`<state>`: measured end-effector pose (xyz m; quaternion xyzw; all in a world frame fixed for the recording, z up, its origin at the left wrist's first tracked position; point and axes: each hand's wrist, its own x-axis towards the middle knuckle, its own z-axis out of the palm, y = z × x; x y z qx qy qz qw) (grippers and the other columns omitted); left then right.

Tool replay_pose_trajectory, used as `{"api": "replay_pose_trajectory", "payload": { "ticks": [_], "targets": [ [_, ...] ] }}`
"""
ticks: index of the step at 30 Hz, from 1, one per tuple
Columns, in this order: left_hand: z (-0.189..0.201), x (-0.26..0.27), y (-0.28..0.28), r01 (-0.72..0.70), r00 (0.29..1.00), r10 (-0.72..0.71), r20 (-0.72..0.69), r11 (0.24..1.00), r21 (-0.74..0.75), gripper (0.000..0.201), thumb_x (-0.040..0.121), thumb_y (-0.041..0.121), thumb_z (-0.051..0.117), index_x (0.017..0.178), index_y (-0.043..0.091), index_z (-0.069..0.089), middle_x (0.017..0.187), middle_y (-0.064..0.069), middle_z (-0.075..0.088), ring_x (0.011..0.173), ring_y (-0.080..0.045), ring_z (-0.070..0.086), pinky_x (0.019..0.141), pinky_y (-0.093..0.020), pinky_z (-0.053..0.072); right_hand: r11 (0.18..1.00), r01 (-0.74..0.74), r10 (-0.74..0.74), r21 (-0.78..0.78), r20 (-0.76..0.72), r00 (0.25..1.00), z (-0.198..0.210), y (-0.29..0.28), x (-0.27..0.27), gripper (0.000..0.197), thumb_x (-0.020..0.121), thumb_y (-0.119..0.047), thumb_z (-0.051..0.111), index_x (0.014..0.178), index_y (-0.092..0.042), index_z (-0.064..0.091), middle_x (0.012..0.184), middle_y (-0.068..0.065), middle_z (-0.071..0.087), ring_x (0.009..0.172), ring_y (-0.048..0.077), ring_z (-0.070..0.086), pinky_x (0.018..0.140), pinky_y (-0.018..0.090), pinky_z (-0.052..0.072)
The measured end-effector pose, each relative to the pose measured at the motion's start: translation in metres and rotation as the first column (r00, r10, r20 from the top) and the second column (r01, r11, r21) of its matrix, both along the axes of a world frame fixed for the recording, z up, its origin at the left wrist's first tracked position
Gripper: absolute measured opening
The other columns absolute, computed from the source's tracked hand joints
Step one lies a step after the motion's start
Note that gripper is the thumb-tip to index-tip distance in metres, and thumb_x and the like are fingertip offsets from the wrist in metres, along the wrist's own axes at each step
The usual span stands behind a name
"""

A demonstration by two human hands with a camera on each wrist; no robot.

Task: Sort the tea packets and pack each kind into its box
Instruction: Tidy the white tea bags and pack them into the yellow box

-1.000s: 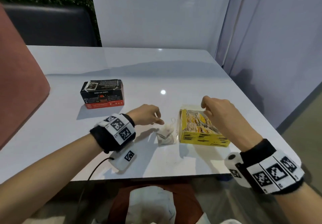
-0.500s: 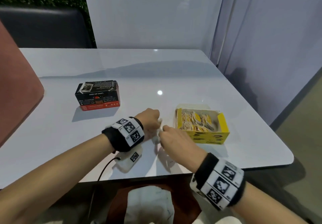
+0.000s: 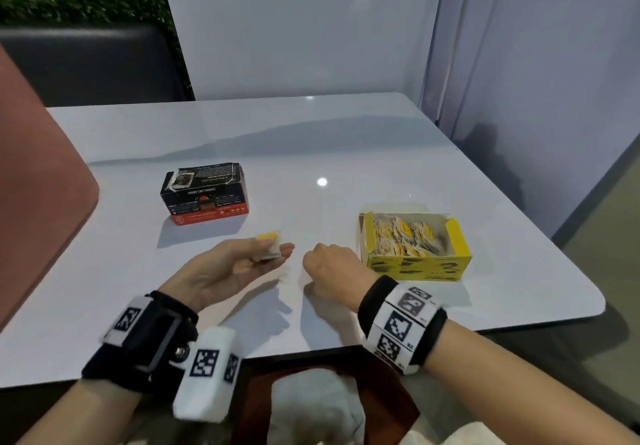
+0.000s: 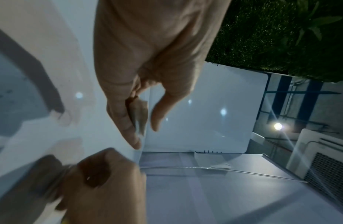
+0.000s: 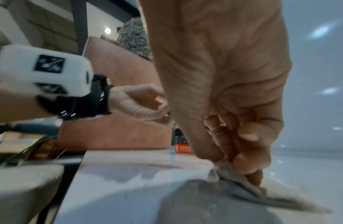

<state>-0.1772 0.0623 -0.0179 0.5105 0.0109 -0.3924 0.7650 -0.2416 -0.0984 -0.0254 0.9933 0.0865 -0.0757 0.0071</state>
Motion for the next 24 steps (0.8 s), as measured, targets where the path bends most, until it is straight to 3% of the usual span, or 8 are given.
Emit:
{"api": "replay_pose_trajectory", "payload": {
  "ticks": [2,5,9,12,14,18,21,24],
  "targets": [
    [-0.006,-0.012,-0.005,-0.049,0.999,0.050,0.019,0.999,-0.015,0.027,0.078,-0.010,0.058,0.105,-0.012,0.055,0.109,-0.026,0.066,0.088,-0.024,0.071,0.074,-0.025,0.058,0.983,0.093,-0.102,0.159,0.047,0.994,0.004,-0.007,-0.001,0.016,0.092,-0.008,0.047,0.104,0.000,0.054,0.106,0.017,0.056,0.096,0.036,0.057,0.067,0.033,0.036],
    [-0.019,-0.025,-0.009,-0.094,0.995,0.095,0.039,0.995,-0.017,0.029,0.087,-0.015,0.044,0.114,-0.012,0.051,0.108,-0.025,0.067,0.095,-0.027,0.069,0.075,-0.025,0.058,0.828,0.179,-0.288,0.531,0.128,0.949,0.012,-0.021,-0.006,0.010,0.088,-0.009,0.052,0.087,-0.006,0.061,0.085,0.010,0.066,0.077,0.026,0.064,0.064,0.033,0.051],
    [-0.028,-0.039,-0.019,-0.107,0.994,0.107,0.010,0.994,0.003,0.027,0.085,-0.012,0.049,0.110,-0.011,0.058,0.105,-0.019,0.070,0.094,-0.023,0.069,0.079,-0.024,0.056,0.476,0.114,-0.474,0.872,0.145,0.868,0.022,-0.022,-0.014,0.007,0.086,-0.013,0.062,0.079,-0.013,0.062,0.068,-0.003,0.064,0.052,0.004,0.059,0.047,0.013,0.044],
    [-0.025,-0.047,-0.030,-0.090,0.996,0.090,-0.003,0.995,-0.043,0.029,0.085,-0.018,0.042,0.109,-0.011,0.059,0.109,-0.023,0.067,0.094,-0.023,0.069,0.086,-0.026,0.053,0.088,0.156,-0.491,0.984,-0.093,0.866,0.013,-0.011,-0.016,0.004,0.082,-0.007,0.066,0.085,-0.005,0.063,0.073,0.007,0.067,0.056,0.009,0.061,0.051,0.021,0.049],
    [-0.022,-0.049,-0.034,-0.099,0.995,0.098,-0.011,0.992,-0.073,0.034,0.084,-0.023,0.035,0.110,-0.015,0.055,0.109,-0.025,0.065,0.092,-0.025,0.068,0.085,-0.027,0.052,-0.065,0.247,-0.443,0.967,-0.250,0.861,-0.001,-0.004,-0.019,0.007,0.080,-0.002,0.068,0.083,-0.004,0.062,0.071,0.011,0.066,0.059,0.017,0.061,0.052,0.023,0.048],
    [-0.018,-0.049,-0.035,-0.084,0.995,0.079,-0.052,0.992,-0.095,0.045,0.076,-0.023,0.026,0.112,-0.016,0.052,0.110,-0.027,0.057,0.105,-0.031,0.056,0.093,-0.031,0.047,-0.002,0.312,-0.427,0.950,-0.283,0.859,-0.015,-0.004,-0.024,0.012,0.078,0.000,0.069,0.073,-0.008,0.062,0.062,0.004,0.060,0.044,0.006,0.049,0.045,0.019,0.037],
    [-0.013,-0.049,-0.032,-0.122,0.988,0.099,-0.119,0.971,-0.204,0.042,0.072,-0.014,0.035,0.111,-0.009,0.052,0.110,-0.025,0.057,0.107,-0.030,0.056,0.092,-0.033,0.048,0.029,0.328,-0.407,0.944,-0.289,0.867,-0.015,-0.008,-0.025,0.011,0.079,-0.001,0.069,0.073,-0.008,0.064,0.056,-0.002,0.057,0.035,0.000,0.040,0.042,0.017,0.032],
    [-0.011,-0.048,-0.032,-0.118,0.992,0.110,-0.058,0.981,-0.153,0.022,0.088,-0.001,0.044,0.101,-0.012,0.058,0.104,-0.022,0.065,0.096,-0.027,0.064,0.087,-0.030,0.052,0.076,0.345,-0.402,0.935,-0.288,0.869,-0.015,-0.008,-0.024,0.012,0.079,0.000,0.067,0.072,-0.010,0.063,0.051,-0.007,0.056,0.038,-0.001,0.043,0.042,0.015,0.031]
  ]
}}
